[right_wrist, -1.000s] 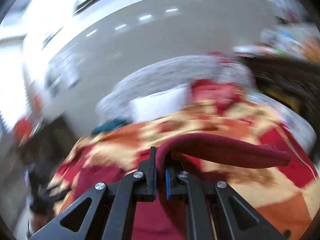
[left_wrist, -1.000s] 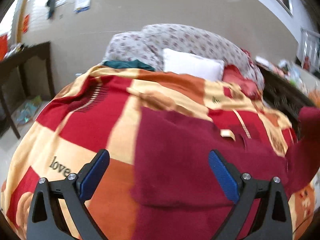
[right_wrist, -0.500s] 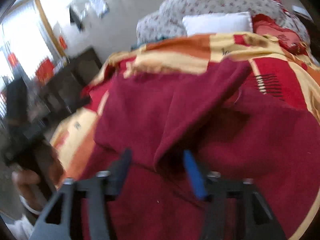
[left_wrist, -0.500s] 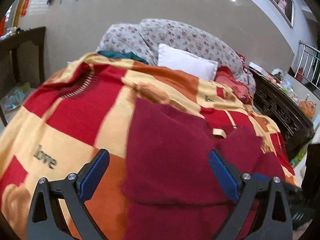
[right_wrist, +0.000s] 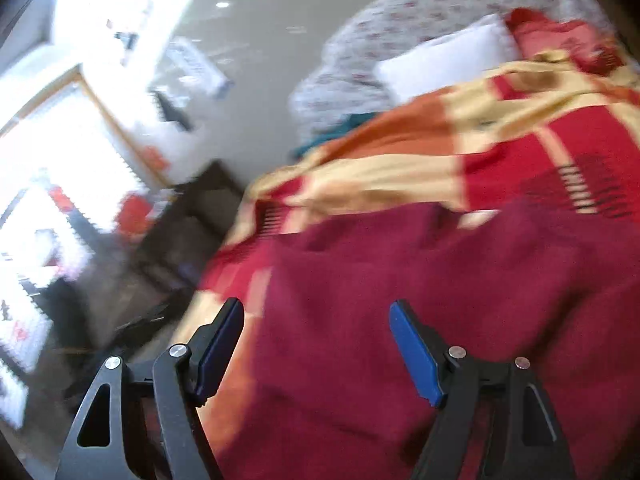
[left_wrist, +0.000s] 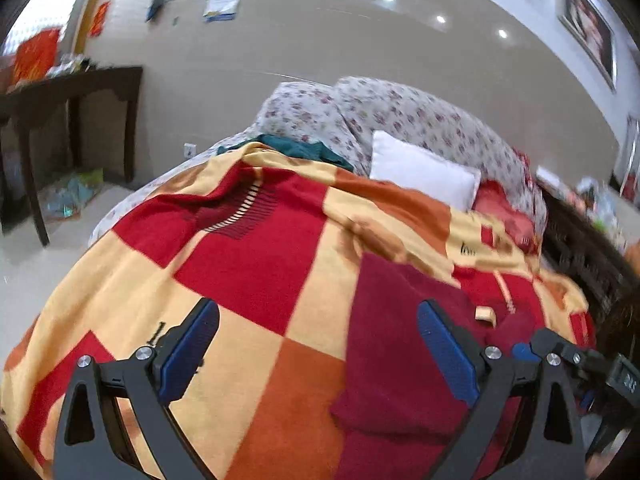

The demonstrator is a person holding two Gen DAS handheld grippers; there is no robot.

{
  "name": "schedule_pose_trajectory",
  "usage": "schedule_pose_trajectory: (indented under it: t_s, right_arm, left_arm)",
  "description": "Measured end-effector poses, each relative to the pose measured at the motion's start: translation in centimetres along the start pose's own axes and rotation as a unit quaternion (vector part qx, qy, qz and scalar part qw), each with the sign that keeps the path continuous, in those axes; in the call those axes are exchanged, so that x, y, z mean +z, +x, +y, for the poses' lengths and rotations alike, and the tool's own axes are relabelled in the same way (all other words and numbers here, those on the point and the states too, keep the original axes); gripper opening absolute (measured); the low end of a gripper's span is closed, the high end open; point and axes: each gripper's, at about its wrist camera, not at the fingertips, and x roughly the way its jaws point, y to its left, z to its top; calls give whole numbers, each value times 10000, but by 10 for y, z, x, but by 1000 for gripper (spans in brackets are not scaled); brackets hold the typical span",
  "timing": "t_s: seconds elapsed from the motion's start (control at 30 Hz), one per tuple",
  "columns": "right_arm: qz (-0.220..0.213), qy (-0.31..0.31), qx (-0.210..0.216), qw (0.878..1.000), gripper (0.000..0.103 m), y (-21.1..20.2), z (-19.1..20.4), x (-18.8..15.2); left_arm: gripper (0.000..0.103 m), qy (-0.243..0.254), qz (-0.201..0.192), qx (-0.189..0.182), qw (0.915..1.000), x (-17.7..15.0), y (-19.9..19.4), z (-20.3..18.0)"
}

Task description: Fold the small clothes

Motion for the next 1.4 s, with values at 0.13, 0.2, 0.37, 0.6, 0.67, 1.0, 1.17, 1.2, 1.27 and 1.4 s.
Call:
schedule_pose_trajectory:
  t_s: [0.13, 0.2, 0.37, 0.6, 0.67, 1.0, 1.17, 1.2, 1.27, 1.4]
  right_arm:
    - [-305, 106, -29, 9995, 80, -13, 11, 7]
    - [-368, 200, -574, 9975, 81, -30, 4, 8]
    - [-399, 1253, -1326, 9824, 84, -64, -51, -10]
    - [-273, 1450, -365, 9884, 84, -26, -56, 5]
    - [-230, 1271, 236, 9913, 84, -17, -36, 9]
    - [-234, 1193, 202, 9924, 84, -54, -28, -13]
    - [-301, 1023, -311, 9938, 85, -102, -42, -26]
    - [-327, 1002, -387, 9937, 86, -110, -44, -27]
    - [-359, 988, -493, 9932, 86, -125, -47, -31]
    - [-505, 898, -635, 9926, 86, -155, -48, -45]
  left_arm:
    - [99, -428, 144, -208, 9988, -1, 4, 14]
    - [99, -471, 312, -250, 9981, -3, 11, 14]
    - [99, -80, 418, -126, 9990, -12, 17, -5]
    - [99, 55, 329, -198, 9992, -15, 12, -9]
    - [99, -10, 280, -223, 9994, -13, 10, -6]
    - [99, -196, 588, -711, 9955, -20, 24, -10]
    - [99, 506, 544, -419, 9964, -31, 34, -42]
    - [99, 730, 507, -354, 9954, -33, 34, -50]
    - [91, 1206, 395, -172, 9918, -39, 36, -68]
    - [50, 1594, 643, 19, 9851, -48, 53, -85]
